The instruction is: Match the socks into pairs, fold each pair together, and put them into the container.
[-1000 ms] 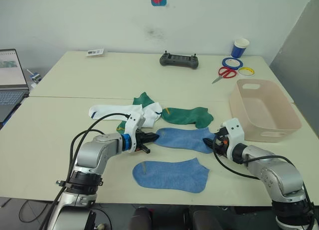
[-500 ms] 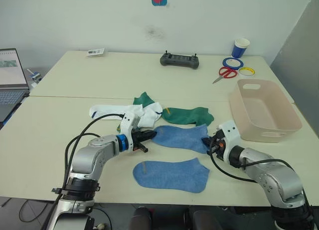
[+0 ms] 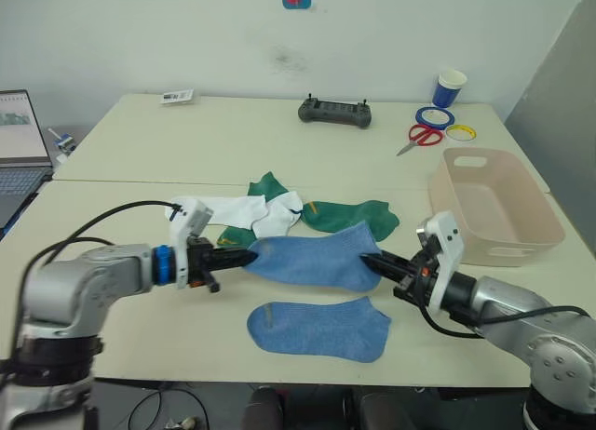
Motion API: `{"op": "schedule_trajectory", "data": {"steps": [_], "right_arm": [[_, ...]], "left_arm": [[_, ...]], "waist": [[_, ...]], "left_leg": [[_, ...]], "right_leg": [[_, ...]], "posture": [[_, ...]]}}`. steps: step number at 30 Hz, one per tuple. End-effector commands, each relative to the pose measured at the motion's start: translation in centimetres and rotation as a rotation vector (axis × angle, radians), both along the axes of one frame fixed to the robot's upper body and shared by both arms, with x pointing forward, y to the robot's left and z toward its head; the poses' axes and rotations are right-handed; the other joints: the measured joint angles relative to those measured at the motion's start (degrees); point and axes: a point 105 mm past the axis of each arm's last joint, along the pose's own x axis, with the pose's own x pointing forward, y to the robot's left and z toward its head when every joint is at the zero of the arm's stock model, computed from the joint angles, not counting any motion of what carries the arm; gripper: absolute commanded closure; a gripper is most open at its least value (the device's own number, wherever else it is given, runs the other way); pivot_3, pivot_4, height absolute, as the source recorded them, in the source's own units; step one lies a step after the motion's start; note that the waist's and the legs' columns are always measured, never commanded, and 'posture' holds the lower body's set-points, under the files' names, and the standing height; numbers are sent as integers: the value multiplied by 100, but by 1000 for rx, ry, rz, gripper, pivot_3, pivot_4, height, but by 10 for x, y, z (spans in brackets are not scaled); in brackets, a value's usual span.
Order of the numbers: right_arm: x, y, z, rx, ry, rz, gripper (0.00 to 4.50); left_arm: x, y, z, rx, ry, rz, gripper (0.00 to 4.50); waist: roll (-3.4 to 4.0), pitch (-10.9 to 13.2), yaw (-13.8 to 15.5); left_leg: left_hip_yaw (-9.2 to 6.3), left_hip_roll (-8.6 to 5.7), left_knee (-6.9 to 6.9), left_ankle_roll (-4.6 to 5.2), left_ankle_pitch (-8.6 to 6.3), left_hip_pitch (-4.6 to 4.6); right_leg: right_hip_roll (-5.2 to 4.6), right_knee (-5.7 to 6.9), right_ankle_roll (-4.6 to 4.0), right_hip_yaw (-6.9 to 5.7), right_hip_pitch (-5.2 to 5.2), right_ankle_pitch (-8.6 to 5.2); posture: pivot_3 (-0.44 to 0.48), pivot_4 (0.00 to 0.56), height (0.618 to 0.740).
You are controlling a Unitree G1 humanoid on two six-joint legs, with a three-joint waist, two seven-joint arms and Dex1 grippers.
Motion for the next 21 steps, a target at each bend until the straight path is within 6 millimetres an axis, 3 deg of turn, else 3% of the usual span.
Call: {"op": "schedule_trajectory", "data": {"steps": [1,3,6,12,17,21], "right_arm": [[-32,5,-5,-30,46,109,4494],[-43,5,-17,-83,90,127,4494],[-43,4,-29,-139,114,100,4494],[-34,5,-49,-188,135,33,4494],[-26,1,-64,-247,145,-14,4494],[-23,-2,-65,-264,128,-31,4494]], "left_arm": [[-32,-3,4,-23,90,-91,4500],[-42,-7,-7,3,113,-96,4500],[-46,-14,-23,27,89,-68,4500],[-35,-21,-54,77,16,63,4500],[-47,-22,-71,125,53,25,4500],[-50,-23,-73,119,55,14,4500]], "waist": [[0,0,12],[0,0,15],[-1,0,12],[-3,-2,19],[-5,-3,18],[-4,-3,20]], "left_leg": [[-1,0,-5,0,0,0],[4,-1,-18,-1,0,4],[14,-3,-28,-1,0,14],[19,-4,-29,-2,1,25],[25,-5,-31,-2,0,21],[29,-4,-36,-2,0,19]], "right_leg": [[-2,0,-4,-1,-1,-4],[-11,-1,-4,1,-4,-11],[-20,-1,-5,5,-3,-14],[-17,0,-21,10,1,-23],[-15,-3,-10,13,-2,-18],[-15,-3,-10,15,-9,-19]], "posture": [[0,150,740],[0,150,740],[0,150,740],[0,150,740],[0,150,740],[0,150,740]]}}
